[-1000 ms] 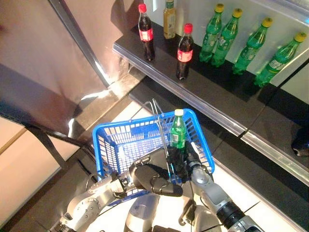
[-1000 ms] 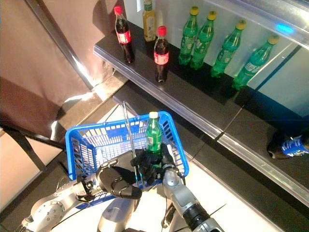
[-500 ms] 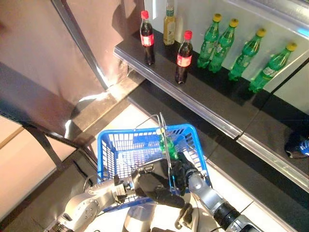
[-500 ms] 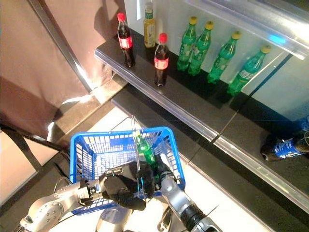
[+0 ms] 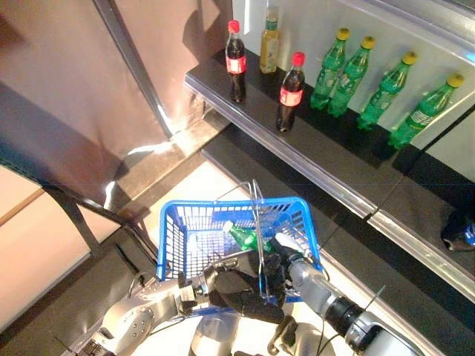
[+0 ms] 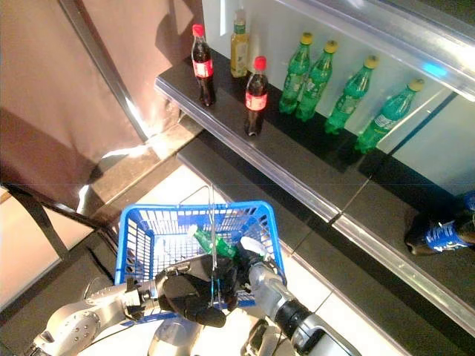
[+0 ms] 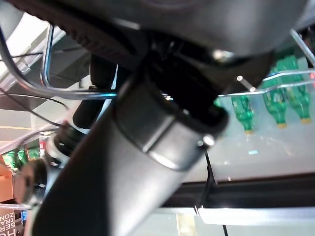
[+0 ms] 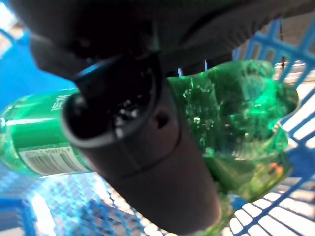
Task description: Pick up the drink and place into the basket.
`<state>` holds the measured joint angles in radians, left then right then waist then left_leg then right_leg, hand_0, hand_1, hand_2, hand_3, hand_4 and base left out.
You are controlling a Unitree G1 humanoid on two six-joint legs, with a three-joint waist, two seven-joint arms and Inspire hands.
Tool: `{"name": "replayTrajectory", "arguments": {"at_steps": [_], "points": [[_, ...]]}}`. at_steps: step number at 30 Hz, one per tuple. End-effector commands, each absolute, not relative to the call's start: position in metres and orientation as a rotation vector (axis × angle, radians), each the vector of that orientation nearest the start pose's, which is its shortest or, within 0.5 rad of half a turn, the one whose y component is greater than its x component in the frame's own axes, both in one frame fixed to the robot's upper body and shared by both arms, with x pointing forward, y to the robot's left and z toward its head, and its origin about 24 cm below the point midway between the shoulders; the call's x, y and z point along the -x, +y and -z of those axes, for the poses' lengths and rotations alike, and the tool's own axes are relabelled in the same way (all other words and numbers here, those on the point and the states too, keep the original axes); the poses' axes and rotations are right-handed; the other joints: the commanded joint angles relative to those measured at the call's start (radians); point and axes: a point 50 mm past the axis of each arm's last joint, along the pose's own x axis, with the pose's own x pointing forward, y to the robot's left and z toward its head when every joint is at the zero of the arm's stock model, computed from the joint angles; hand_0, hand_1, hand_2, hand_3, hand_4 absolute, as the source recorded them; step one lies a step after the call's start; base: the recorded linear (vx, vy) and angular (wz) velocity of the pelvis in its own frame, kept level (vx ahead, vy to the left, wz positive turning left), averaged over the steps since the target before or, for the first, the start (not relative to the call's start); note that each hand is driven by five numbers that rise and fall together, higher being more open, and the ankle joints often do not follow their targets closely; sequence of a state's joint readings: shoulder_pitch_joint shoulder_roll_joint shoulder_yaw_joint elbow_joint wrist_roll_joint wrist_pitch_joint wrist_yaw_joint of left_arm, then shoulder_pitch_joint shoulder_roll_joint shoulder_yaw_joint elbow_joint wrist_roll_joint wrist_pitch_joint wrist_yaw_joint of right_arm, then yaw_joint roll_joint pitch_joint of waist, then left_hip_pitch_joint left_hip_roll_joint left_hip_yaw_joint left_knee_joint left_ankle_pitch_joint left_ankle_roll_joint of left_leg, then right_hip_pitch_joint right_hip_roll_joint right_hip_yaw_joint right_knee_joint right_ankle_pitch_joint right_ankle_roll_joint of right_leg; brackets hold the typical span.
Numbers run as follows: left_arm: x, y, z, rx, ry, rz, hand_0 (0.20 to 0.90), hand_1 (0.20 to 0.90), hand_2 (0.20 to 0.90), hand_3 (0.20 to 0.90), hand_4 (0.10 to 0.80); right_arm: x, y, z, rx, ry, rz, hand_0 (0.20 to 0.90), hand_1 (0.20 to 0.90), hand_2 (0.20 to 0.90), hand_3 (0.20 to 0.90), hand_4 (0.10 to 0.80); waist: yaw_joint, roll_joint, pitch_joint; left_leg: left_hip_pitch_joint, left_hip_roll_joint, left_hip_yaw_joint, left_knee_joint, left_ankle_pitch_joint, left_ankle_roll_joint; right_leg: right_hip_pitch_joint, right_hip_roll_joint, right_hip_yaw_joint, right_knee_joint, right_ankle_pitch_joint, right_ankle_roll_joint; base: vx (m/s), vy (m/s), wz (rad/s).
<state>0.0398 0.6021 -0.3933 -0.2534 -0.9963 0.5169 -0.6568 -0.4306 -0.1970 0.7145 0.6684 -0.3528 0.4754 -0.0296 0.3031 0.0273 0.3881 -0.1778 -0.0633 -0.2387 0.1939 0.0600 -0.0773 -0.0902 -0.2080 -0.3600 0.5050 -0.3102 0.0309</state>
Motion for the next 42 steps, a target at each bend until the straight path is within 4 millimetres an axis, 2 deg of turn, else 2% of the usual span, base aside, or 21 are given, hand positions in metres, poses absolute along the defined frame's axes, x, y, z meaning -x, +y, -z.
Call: {"name": "replayTrajectory", "arguments": {"at_steps": [1,8,9,11,12,13,19,32,37,42], "points": [[-0.159,0.067,-0.181,0.761,-0.328,1.866,0.300,0.300,0.300,0.200,0.100,-0.280,-0.130,0.057,1.234,0.673,-0.371,0.300,0.300,0.300,0.200,0.100,0.027,0.002,-0.053,-0.033,-0.060,0.024,0.140,-0.070,0.072,0.079,0.042,-0.002,-0.177,0.196,-0.028,0.014,-0.004,0.09],[-0.160,0.063,-0.181,0.780,-0.304,1.844,0.300,0.300,0.300,0.200,0.100,-0.275,-0.133,0.066,1.194,0.741,-0.364,0.302,0.302,0.302,0.203,0.103,0.028,0.000,-0.058,-0.028,-0.060,0.016,0.124,-0.061,0.074,0.080,0.043,-0.004,-0.189,0.204,-0.023,0.011,0.008,0.05],[-0.161,0.063,-0.181,0.784,-0.292,1.824,0.300,0.300,0.300,0.200,0.100,-0.274,-0.133,0.066,1.188,0.745,-0.365,0.354,0.354,0.354,0.263,0.163,0.028,0.001,-0.058,-0.026,-0.059,0.017,0.124,-0.061,0.074,0.081,0.043,-0.004,-0.189,0.204,-0.023,0.000,0.000,0.00],[-0.167,0.062,-0.179,0.839,-0.235,1.751,0.300,0.300,0.300,0.200,0.100,-0.271,-0.135,0.069,1.147,0.764,-0.359,0.620,0.620,0.620,0.573,0.473,0.025,-0.003,-0.065,-0.016,-0.056,0.018,0.115,-0.059,0.075,0.089,0.044,-0.002,-0.197,0.206,-0.020,0.039,0.013,0.01],[-0.167,0.062,-0.178,0.842,-0.231,1.746,0.300,0.300,0.300,0.200,0.100,-0.271,-0.135,0.070,1.144,0.764,-0.358,0.716,0.716,0.716,0.686,0.586,0.025,-0.003,-0.066,-0.015,-0.056,0.019,0.115,-0.059,0.075,0.089,0.044,-0.001,-0.197,0.206,-0.020,0.000,0.000,0.00],[-0.170,0.063,-0.176,0.855,-0.218,1.716,0.300,0.300,0.300,0.200,0.100,-0.269,-0.137,0.070,1.136,0.764,-0.349,0.900,0.900,0.900,0.900,0.800,0.022,-0.007,-0.069,-0.014,-0.055,0.022,0.114,-0.061,0.076,0.088,0.045,0.002,-0.197,0.205,-0.020,0.000,0.000,0.00],[-0.175,0.071,-0.169,0.861,-0.211,1.665,0.300,0.300,0.300,0.200,0.100,-0.264,-0.142,0.071,1.070,0.758,-0.299,0.900,0.900,0.900,0.900,0.800,0.013,-0.009,-0.072,-0.010,-0.049,0.027,0.107,-0.059,0.077,0.086,0.047,0.009,-0.200,0.207,-0.018,0.000,0.000,0.00],[-0.183,0.094,-0.153,0.899,-0.220,1.503,0.300,0.300,0.300,0.200,0.100,-0.254,-0.158,0.047,0.922,0.588,-0.151,0.900,0.900,0.900,0.900,0.800,-0.035,-0.020,-0.088,0.031,-0.028,0.052,0.084,-0.061,0.076,0.115,0.053,0.032,-0.224,0.209,-0.013,0.009,0.003,-0.03],[-0.186,0.116,-0.139,0.936,-0.224,1.346,0.300,0.300,0.300,0.200,0.100,-0.245,-0.175,0.013,0.836,0.451,-0.131,0.900,0.900,0.900,0.900,0.800,-0.081,-0.027,-0.105,0.059,-0.010,0.078,0.072,-0.060,0.076,0.125,0.061,0.061,-0.228,0.209,-0.008,0.046,0.023,-0.16],[-0.184,0.128,-0.129,0.957,-0.226,1.262,0.300,0.300,0.300,0.200,0.100,-0.233,-0.188,-0.001,0.818,0.401,-0.144,0.900,0.900,0.900,0.900,0.800,-0.112,-0.034,-0.119,0.079,0.004,0.101,0.064,-0.063,0.074,0.132,0.064,0.079,-0.230,0.208,-0.004,0.030,0.010,-0.13]]}}
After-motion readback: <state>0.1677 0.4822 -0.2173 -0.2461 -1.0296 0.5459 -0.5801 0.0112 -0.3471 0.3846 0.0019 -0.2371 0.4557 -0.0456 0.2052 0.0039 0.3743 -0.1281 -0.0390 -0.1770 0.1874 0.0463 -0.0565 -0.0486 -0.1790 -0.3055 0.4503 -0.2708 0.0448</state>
